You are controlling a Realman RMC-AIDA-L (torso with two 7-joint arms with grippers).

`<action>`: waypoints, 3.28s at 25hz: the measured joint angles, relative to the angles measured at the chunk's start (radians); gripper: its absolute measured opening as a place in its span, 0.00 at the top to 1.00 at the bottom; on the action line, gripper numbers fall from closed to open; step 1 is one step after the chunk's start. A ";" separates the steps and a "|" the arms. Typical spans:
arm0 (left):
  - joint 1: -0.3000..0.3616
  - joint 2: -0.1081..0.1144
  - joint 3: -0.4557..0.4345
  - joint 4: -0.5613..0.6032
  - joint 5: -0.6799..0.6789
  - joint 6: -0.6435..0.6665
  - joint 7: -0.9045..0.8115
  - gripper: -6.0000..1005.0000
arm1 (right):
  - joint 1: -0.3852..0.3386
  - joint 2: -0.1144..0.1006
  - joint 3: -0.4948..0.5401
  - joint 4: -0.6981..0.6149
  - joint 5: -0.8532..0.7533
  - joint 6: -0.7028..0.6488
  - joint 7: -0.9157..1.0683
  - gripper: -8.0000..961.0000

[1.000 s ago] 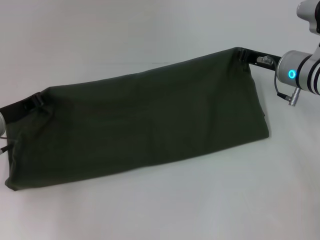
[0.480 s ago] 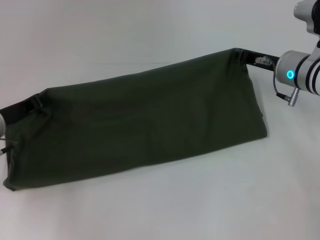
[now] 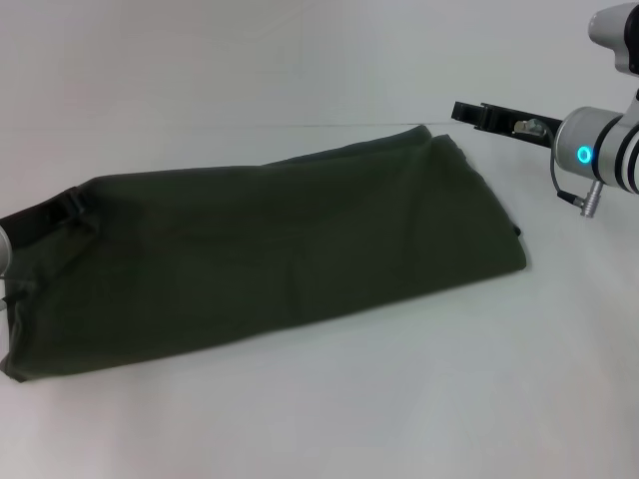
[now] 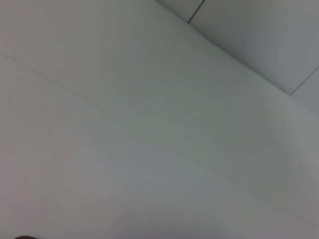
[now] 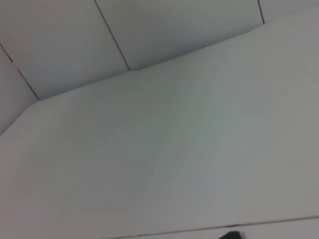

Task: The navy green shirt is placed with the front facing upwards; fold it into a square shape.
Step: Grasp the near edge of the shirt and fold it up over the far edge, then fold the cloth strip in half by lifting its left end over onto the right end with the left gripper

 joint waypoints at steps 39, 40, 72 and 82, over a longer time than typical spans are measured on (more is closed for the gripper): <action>0.020 0.005 0.027 0.060 -0.010 -0.015 0.032 0.84 | -0.037 0.002 -0.001 -0.003 0.000 -0.014 0.003 0.19; 0.023 0.005 0.027 0.068 -0.011 -0.017 0.032 0.84 | -0.037 0.002 -0.002 -0.002 0.000 -0.014 0.003 0.19; 0.014 0.287 0.049 0.217 0.489 0.727 -0.391 0.39 | -0.101 -0.018 -0.006 -0.014 -0.003 -0.065 0.002 0.19; -0.002 0.307 0.050 0.145 0.520 0.770 -0.411 0.39 | -0.102 -0.023 -0.005 -0.014 -0.006 -0.060 0.001 0.19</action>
